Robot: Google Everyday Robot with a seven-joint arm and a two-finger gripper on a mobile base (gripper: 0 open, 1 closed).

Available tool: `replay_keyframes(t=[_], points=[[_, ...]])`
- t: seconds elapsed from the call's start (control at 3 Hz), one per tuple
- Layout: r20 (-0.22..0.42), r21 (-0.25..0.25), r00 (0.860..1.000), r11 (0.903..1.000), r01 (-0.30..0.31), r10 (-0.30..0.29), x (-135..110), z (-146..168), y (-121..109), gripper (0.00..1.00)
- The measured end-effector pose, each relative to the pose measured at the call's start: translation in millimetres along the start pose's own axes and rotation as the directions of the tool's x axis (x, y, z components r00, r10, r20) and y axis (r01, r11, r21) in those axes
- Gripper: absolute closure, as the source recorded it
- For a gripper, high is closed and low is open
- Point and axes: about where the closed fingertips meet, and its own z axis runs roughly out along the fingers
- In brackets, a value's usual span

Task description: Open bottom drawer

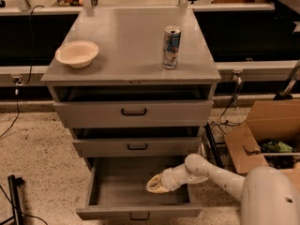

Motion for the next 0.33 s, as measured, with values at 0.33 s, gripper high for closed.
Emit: replay_keyframes(t=[0.33], points=[[0.001,-0.007,1.0,1.0,-0.004,0.004,0.9,0.1,3.4,0.82]])
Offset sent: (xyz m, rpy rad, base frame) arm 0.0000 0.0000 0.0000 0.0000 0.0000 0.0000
